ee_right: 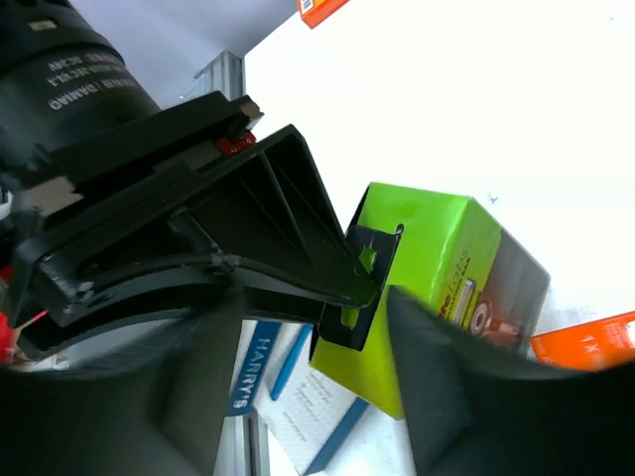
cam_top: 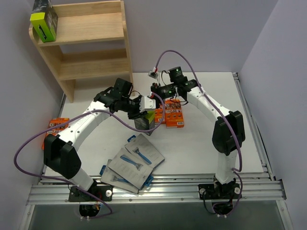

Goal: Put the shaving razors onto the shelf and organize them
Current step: Grab a shaving razor with the right arm

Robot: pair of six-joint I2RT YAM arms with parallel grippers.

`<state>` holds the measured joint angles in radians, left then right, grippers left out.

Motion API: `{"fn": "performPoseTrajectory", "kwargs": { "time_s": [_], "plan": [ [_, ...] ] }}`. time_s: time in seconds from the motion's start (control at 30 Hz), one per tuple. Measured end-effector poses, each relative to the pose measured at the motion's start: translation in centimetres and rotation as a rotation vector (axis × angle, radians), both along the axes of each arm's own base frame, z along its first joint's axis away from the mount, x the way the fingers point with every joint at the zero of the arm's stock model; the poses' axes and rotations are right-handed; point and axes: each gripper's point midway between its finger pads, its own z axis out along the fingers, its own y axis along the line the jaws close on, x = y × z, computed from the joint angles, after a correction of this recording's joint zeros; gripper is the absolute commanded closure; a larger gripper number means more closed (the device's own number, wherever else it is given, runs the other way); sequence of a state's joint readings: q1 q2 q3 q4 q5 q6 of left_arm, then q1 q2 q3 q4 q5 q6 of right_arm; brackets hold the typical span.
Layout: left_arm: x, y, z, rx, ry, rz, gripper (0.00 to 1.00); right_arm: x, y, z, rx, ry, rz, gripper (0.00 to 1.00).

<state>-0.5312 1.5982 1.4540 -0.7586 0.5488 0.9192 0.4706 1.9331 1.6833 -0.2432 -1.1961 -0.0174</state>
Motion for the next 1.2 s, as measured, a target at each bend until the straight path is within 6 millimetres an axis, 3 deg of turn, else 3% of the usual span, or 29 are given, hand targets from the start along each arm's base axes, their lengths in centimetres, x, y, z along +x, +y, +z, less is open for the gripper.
{"fn": "performPoseTrajectory", "kwargs": {
  "time_s": [0.23, 0.37, 0.47, 0.57, 0.67, 0.77, 0.87, 1.03, 1.2],
  "plan": [
    [0.1, -0.2, 0.0, -0.007, 0.001, -0.002, 0.62, 1.1, -1.1, 2.4, 0.001, -0.063, -0.094, 0.22],
    [0.1, -0.2, 0.0, -0.008, 0.005, 0.004, 0.62, 2.0, -4.6, 4.3, 0.008, -0.120, -0.263, 0.09],
    [0.1, -0.2, 0.0, -0.009, 0.009, 0.009, 0.63, 2.0, -7.2, 4.5, 0.008, -0.154, -0.390, 0.03],
    [0.1, -0.2, 0.0, -0.009, 0.010, 0.012, 0.64, 0.6, -8.1, 3.0, 0.015, -0.170, -0.470, 0.03],
    [0.1, -0.2, 0.0, -0.009, 0.011, 0.015, 0.64, -1.6, -8.3, -0.5, 0.002, -0.168, -0.515, 0.02],
    [0.1, -0.2, 0.0, -0.010, 0.015, 0.018, 0.64, -3.6, -7.7, -4.2, -0.049, -0.162, -0.524, 0.02],
    [0.1, -0.2, 0.0, -0.011, 0.019, 0.023, 0.63, -4.5, -6.8, -6.1, -0.083, -0.199, -0.524, 0.01],
    [0.0, -0.1, 0.0, -0.010, 0.022, 0.030, 0.63, -3.1, -6.0, -5.6, -0.050, -0.293, -0.554, 0.01],
    [0.1, 0.0, 0.0, -0.007, 0.021, 0.034, 0.63, -1.1, -5.0, -7.2, -0.078, -0.320, -0.563, 0.01]
  ]
}}
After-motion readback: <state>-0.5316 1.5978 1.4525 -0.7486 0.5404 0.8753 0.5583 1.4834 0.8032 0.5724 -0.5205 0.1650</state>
